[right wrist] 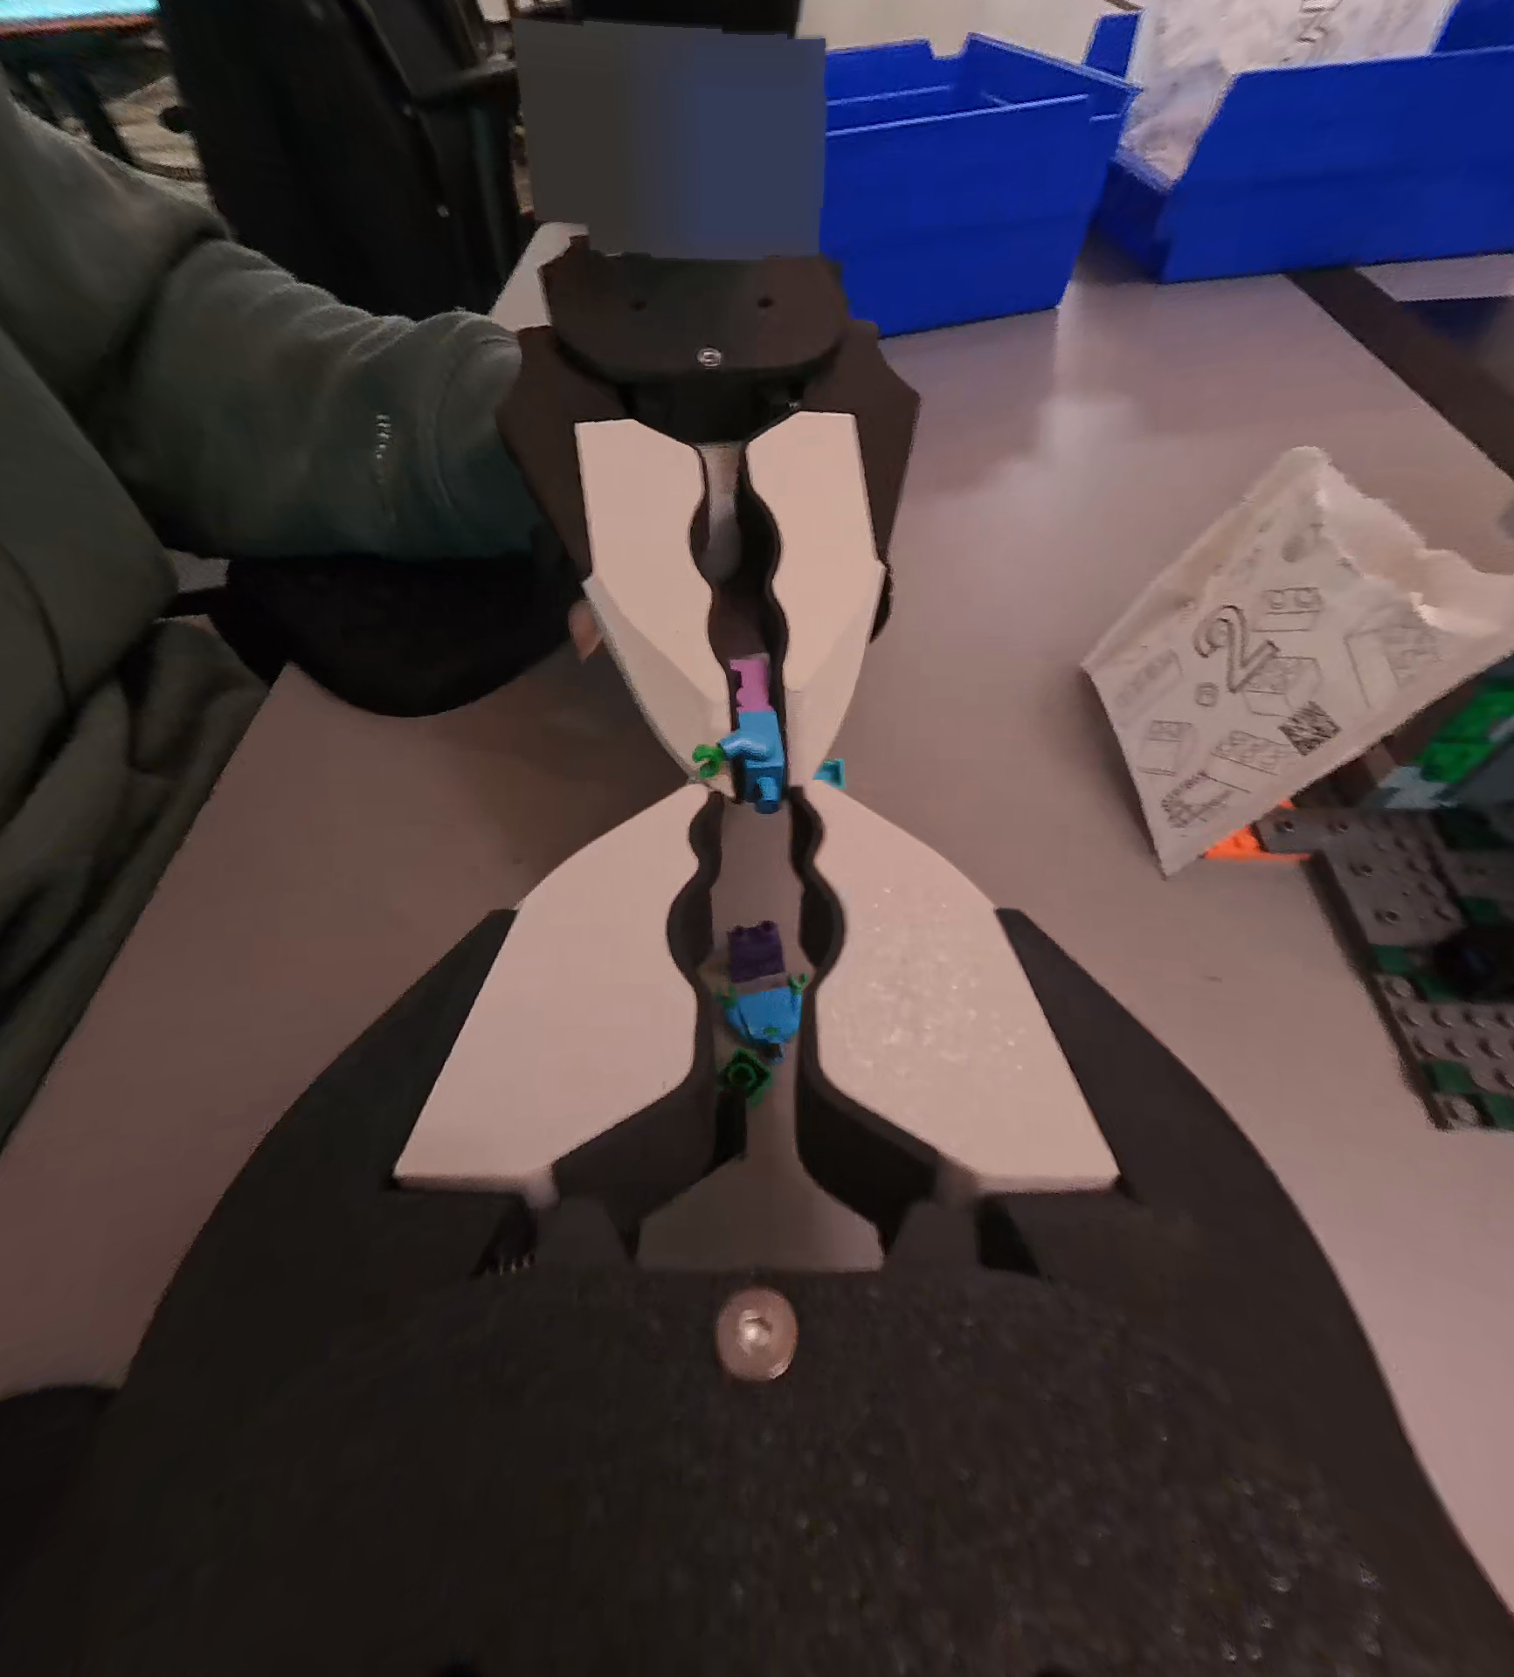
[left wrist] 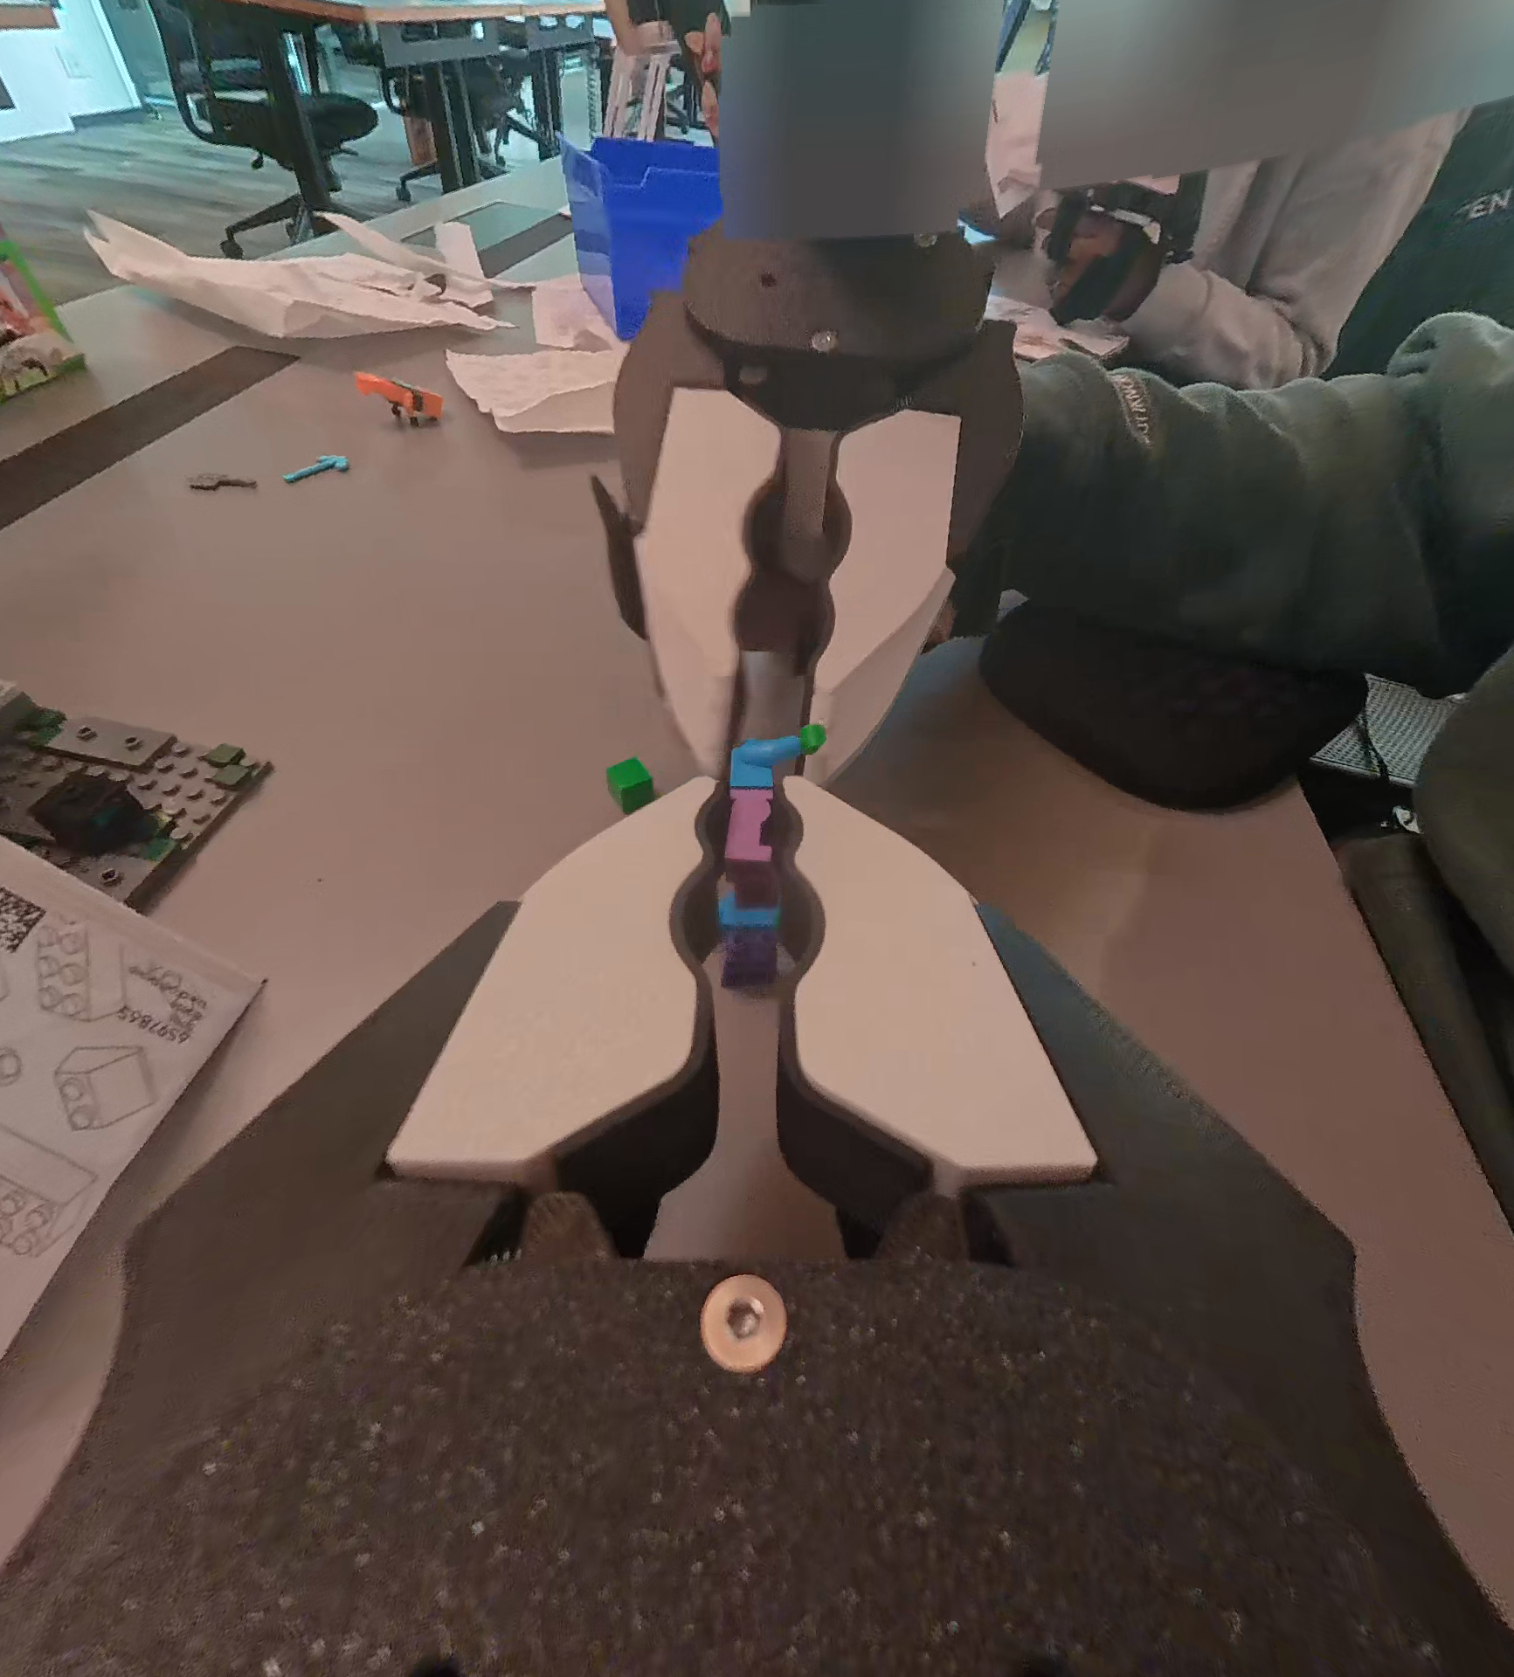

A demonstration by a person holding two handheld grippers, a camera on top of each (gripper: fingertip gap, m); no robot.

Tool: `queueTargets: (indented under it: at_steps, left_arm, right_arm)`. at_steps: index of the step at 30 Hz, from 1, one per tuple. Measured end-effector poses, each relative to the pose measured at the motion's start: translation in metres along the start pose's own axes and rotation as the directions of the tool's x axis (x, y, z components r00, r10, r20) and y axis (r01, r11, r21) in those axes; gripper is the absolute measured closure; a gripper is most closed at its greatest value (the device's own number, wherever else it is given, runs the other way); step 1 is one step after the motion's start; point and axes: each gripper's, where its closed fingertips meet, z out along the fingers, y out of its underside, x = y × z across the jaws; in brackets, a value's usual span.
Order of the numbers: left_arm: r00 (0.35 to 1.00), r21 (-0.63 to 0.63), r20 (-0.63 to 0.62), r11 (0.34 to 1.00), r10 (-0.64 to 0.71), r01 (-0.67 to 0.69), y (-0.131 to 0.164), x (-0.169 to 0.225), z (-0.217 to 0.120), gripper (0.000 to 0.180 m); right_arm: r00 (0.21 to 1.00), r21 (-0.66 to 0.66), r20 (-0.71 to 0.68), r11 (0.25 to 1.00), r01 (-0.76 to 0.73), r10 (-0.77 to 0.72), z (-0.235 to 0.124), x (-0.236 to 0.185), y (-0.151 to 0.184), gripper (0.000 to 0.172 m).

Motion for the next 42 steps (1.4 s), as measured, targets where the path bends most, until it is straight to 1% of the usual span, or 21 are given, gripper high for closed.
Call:
queueTargets:
  at_steps: [1, 2, 3, 7, 12, 17, 20, 22, 23, 25, 28, 31, 36, 38, 40, 42]
  left_arm:
    - [1.000, 0.011, -0.008, 1.000, 0.004, -0.003, -0.002, 0.001, -0.001, 0.173]
    - [1.000, 0.025, -0.023, 1.000, 0.005, -0.004, -0.004, 0.003, -0.003, 0.173]
    - [0.999, 0.037, -0.033, 0.999, 0.002, -0.001, -0.006, 0.005, -0.003, 0.173]
    - [0.999, 0.036, -0.036, 0.999, 0.034, -0.033, -0.006, 0.008, -0.003, 0.171]
    - [0.999, 0.040, -0.015, 0.998, 0.047, -0.046, -0.005, 0.004, -0.008, 0.166]
    - [0.998, 0.014, -0.022, 0.998, 0.053, -0.053, -0.001, 0.005, -0.008, 0.173]
    - [0.999, 0.012, -0.016, 1.000, 0.029, -0.029, -0.002, 0.004, -0.007, 0.173]
    - [0.999, 0.012, -0.016, 1.000, 0.028, -0.028, -0.003, 0.003, -0.009, 0.173]
    - [0.999, 0.010, -0.019, 1.000, 0.028, -0.027, -0.003, 0.004, -0.009, 0.173]
    - [0.999, 0.002, -0.027, 1.000, 0.026, -0.026, -0.002, 0.005, -0.008, 0.173]
    - [0.999, -0.004, -0.025, 1.000, 0.021, -0.022, -0.001, 0.003, -0.011, 0.173]
    - [1.000, -0.010, -0.016, 1.000, 0.025, -0.025, 0.000, 0.002, -0.011, 0.173]
    - [0.999, 0.014, -0.033, 1.000, 0.000, 0.000, -0.002, 0.003, -0.012, 0.173]
    - [0.999, 0.021, -0.040, 1.000, -0.009, 0.009, -0.003, 0.003, -0.012, 0.173]
    - [0.999, 0.021, -0.049, 1.000, -0.009, 0.010, -0.003, 0.005, -0.011, 0.173]
    - [0.999, 0.006, -0.049, 1.000, 0.003, -0.003, -0.001, 0.006, -0.010, 0.173]
  right_arm:
    - [1.000, 0.013, 0.008, 1.000, 0.000, 0.000, 0.000, -0.002, -0.002, 0.161]
    - [1.000, 0.027, 0.001, 1.000, 0.002, -0.002, -0.002, -0.001, -0.004, 0.167]
    - [1.000, 0.039, 0.008, 0.999, 0.007, -0.007, -0.003, -0.003, -0.006, 0.168]
    - [0.999, 0.027, 0.038, 1.000, 0.001, -0.002, -0.005, -0.007, -0.005, 0.168]
    - [0.999, 0.024, 0.032, 1.000, -0.010, 0.009, -0.010, -0.004, -0.004, 0.169]
    - [1.000, -0.026, 0.027, 1.000, -0.010, 0.011, -0.012, -0.004, 0.004, 0.169]
    - [1.000, -0.015, 0.009, 1.000, -0.015, 0.015, -0.013, -0.002, 0.003, 0.168]
    - [1.000, -0.007, -0.004, 1.000, -0.012, 0.012, -0.012, -0.001, 0.001, 0.166]
    - [1.000, -0.002, -0.003, 1.000, -0.011, 0.011, -0.011, -0.002, 0.000, 0.157]
    - [1.000, -0.008, 0.008, 1.000, -0.011, 0.011, -0.007, -0.004, -0.001, 0.149]
    - [1.000, 0.011, 0.006, 1.000, 0.008, -0.009, -0.004, -0.006, -0.003, 0.157]
    - [1.000, 0.007, 0.002, 1.000, 0.015, -0.015, -0.002, -0.006, -0.002, 0.156]
    - [1.000, 0.020, -0.010, 1.000, 0.020, -0.020, -0.003, -0.004, -0.005, 0.149]
    - [0.999, 0.039, -0.016, 0.998, 0.039, -0.038, -0.002, -0.005, -0.008, 0.150]
    - [0.999, 0.048, 0.005, 0.998, 0.039, -0.039, 0.001, -0.009, -0.010, 0.152]
    - [0.999, 0.033, 0.008, 0.999, 0.042, -0.043, 0.004, -0.009, -0.008, 0.150]
